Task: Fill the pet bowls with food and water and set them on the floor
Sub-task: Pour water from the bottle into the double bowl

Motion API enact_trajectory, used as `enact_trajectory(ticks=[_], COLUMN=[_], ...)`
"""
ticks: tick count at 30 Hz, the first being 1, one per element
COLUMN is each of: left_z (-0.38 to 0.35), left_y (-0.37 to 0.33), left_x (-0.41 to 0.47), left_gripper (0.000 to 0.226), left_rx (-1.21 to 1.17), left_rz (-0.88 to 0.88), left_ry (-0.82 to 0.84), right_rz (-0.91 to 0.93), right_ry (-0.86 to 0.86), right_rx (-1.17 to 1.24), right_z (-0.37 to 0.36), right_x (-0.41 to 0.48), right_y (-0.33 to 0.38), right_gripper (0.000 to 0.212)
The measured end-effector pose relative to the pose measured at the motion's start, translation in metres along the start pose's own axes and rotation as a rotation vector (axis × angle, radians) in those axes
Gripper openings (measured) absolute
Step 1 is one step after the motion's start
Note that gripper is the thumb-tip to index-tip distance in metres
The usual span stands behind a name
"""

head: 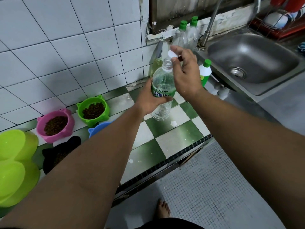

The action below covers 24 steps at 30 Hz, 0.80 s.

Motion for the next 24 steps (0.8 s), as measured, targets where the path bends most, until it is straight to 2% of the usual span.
enact_trajectory(ticks=[3,6,8,10,12,13,16,24], left_z=[-0.001,-0.003,-0.006,-0.007,-0.006,-0.006,-0.007,-0.006], left_y=[0.001,0.002,0.004,0.005,0.006,0.008,0.008,0.006], left_x=[-0.003,-0.008,-0.012,-0.013,-0.011,-0.009,-0.008,-0.008], left_gripper=[0.097,0.101,0.104,0.103,0.100,0.098,0.094,0.096], left_rx=[-0.006,-0.006,-0.029,-0.044,-0.046,-0.044,-0.044,-0.042], left_rz=[0.003,-0.009,-0.014,-0.013,-0.026,-0.037,-0.057,-0.074], left_ry=[0.005,-0.009,-0.020,-0.030,-0.040,-0.048,-0.046,-0.084], right_rz=[-0.144,-0.350,-0.458,-0.521,-0.543,-0.550,-0.577,-0.512], right_ry=[-0.167,-0.234,-0.112,0.104,0.286,0.324,0.305,0.369], right_rx=[0.123,0.073,-0.044,-0.157,-0.174,-0.161,-0.119,-0.340], right_z=[0.007,-0.004,-0.020,-0.041,-0.063,-0.070,-0.080,-0.092], right_x=[-0.013,-0.056,-0.090,-0.124,-0.156,-0.168,-0.178,-0.166], right_y=[-0.034,-0.085,-0.121,-0.147,-0.164,-0.169,-0.180,-0.195], right_gripper=[0.034,0.036,0.036,0.038,0.040,0.039,0.034,0.039])
Point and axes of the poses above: each hand's wrist, its own x-axis towards the middle knuckle, its own z-axis out of the back of the hand, y = z × x, the point moved 6 cm from there along x, towards the middle knuckle, and after that the axes turned 11 degrees about y, right-handed, at the moved point
